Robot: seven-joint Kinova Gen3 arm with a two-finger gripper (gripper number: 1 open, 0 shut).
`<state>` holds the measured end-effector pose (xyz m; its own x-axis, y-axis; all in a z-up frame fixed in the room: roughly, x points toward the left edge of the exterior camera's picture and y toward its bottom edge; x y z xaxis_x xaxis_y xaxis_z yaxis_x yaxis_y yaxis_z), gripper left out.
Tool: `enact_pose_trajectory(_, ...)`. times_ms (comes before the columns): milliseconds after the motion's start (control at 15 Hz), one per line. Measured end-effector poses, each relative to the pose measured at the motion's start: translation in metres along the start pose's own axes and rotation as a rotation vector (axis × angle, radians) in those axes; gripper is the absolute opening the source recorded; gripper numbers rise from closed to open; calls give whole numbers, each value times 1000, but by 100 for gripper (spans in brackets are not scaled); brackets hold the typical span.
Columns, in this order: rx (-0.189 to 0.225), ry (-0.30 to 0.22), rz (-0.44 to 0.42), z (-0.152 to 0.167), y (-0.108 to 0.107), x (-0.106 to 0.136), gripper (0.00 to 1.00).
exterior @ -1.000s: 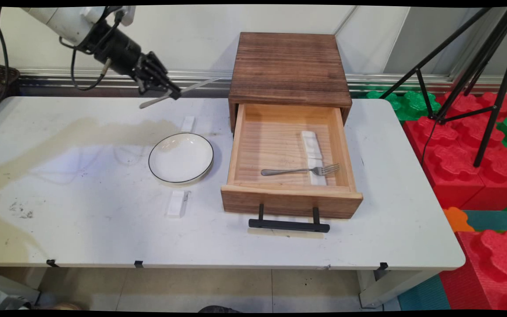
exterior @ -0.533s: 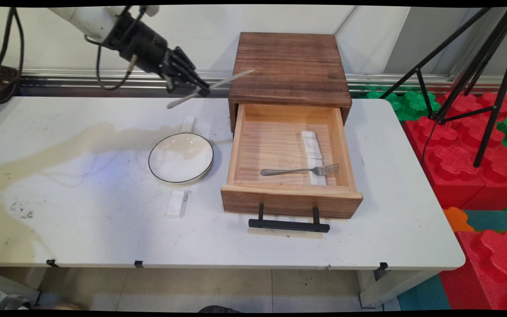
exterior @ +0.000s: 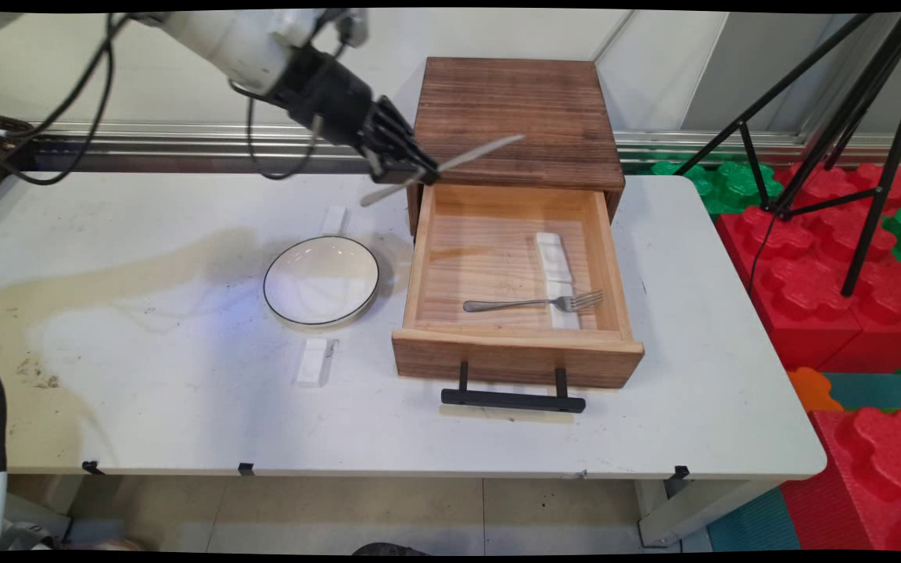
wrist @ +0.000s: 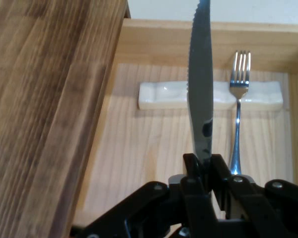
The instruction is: Place the picked object into the drawer
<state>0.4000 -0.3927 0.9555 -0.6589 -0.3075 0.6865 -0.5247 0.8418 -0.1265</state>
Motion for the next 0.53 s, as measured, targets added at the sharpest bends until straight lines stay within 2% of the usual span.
enact_pose_trajectory(200, -2, -4, 0, 21, 6, 12, 0)
enact_pose_trajectory(533, -10, -31, 21, 74, 18, 38, 0)
